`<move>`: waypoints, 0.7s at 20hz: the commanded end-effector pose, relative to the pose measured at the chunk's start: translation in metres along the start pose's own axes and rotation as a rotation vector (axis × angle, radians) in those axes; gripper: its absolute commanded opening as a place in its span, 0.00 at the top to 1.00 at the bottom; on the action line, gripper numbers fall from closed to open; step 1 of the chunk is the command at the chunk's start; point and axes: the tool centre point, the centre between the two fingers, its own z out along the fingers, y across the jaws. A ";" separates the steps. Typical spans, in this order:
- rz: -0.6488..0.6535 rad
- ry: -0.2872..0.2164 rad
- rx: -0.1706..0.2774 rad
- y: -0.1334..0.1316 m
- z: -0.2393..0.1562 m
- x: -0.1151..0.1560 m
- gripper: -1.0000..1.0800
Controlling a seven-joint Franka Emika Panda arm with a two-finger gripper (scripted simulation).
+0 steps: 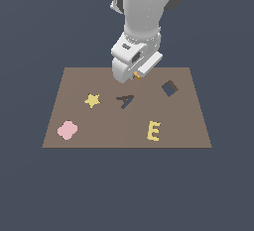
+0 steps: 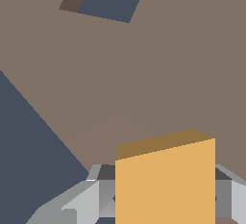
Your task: Insert a designated object into the corresponding slot on a board.
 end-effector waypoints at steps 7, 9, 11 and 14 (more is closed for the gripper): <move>0.194 0.001 0.000 -0.023 -0.001 0.057 1.00; 0.232 0.001 0.000 -0.026 -0.002 0.069 1.00; 0.267 0.001 0.000 -0.028 -0.002 0.080 1.00; 0.313 0.001 0.000 -0.030 -0.002 0.095 1.00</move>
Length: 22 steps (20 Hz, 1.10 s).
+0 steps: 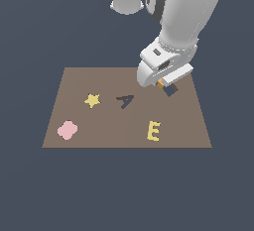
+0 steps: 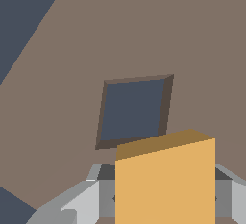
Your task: Insert a designated object into the corresponding slot on a board.
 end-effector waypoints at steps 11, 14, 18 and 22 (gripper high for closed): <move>0.125 0.000 0.000 -0.012 -0.001 0.037 1.00; 0.131 0.000 0.000 -0.012 -0.001 0.039 1.00; 0.129 0.000 0.000 -0.012 0.001 0.038 1.00; 0.130 0.000 -0.001 -0.012 0.009 0.039 1.00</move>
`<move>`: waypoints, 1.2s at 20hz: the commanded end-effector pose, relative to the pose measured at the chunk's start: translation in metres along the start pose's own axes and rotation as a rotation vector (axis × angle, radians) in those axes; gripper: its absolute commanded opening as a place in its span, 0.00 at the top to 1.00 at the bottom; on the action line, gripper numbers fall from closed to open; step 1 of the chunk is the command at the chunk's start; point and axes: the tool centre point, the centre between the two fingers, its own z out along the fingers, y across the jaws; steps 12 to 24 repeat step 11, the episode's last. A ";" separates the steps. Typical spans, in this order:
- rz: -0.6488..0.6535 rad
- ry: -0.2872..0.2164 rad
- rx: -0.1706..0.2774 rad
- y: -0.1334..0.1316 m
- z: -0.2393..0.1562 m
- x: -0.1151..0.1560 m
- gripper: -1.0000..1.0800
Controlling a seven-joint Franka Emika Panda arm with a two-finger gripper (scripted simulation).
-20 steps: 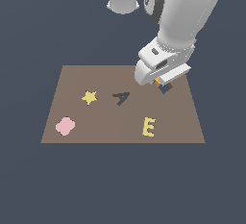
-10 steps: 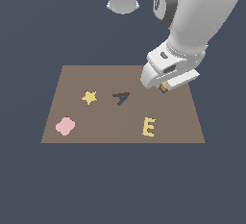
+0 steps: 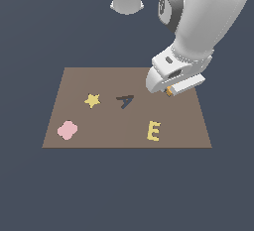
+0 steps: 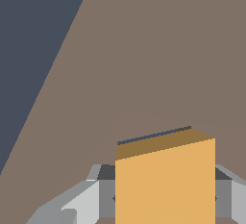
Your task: Insert a designated object into the corresponding slot on a board.
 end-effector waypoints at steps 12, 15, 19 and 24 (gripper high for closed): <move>0.001 0.000 0.000 0.000 0.003 0.000 0.04; 0.001 0.000 0.000 0.000 0.003 0.000 0.04; 0.001 0.000 0.000 0.000 0.003 0.000 0.04; 0.001 0.000 0.000 0.000 0.003 0.000 0.04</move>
